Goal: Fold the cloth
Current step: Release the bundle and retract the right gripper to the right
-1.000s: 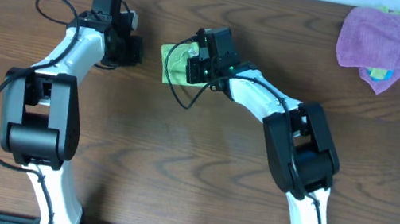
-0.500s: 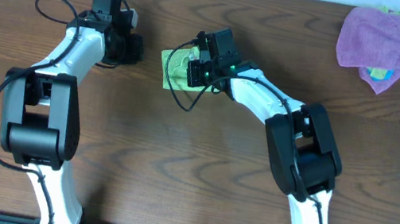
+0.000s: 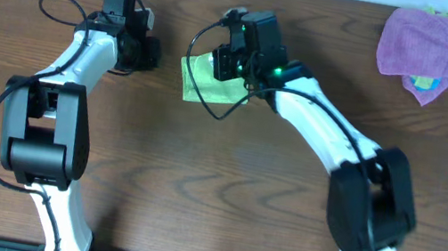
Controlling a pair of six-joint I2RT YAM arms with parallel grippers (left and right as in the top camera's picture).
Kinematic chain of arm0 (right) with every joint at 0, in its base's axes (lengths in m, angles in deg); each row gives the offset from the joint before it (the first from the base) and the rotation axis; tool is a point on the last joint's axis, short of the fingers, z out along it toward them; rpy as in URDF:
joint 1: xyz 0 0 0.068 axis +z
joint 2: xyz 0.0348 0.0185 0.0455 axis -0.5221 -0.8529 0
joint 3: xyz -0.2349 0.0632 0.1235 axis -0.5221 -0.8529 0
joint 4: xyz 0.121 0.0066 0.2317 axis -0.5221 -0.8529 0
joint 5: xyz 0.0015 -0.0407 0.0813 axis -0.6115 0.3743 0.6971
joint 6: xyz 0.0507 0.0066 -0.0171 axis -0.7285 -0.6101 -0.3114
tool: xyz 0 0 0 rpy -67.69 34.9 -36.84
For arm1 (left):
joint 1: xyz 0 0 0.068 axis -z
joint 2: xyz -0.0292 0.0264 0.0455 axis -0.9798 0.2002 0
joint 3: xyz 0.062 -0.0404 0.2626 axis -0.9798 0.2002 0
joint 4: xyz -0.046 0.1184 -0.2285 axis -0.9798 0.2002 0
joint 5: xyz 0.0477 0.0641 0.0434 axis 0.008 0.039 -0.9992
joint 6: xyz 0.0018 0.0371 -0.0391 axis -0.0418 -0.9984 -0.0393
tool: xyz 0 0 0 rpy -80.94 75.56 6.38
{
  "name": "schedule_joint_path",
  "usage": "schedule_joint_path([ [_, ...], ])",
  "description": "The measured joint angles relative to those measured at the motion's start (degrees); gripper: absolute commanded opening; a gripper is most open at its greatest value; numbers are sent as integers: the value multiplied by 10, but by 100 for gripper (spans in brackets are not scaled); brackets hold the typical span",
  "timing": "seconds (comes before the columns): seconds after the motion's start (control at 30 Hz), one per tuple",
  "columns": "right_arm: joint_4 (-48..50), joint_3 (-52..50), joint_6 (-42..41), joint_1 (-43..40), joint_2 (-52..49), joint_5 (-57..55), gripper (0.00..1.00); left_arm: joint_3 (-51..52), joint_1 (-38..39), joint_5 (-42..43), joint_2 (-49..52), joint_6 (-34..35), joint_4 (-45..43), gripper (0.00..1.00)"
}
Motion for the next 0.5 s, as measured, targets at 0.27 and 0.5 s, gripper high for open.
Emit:
schedule_joint_path([
  [0.27, -203, -1, 79, -6, 149, -131, 29, 0, 0, 59, 0, 3, 4, 34],
  [0.5, -354, -1, 106, -73, 297, -176, 53, 1, 0, 154, 0, -1, 34, 44],
])
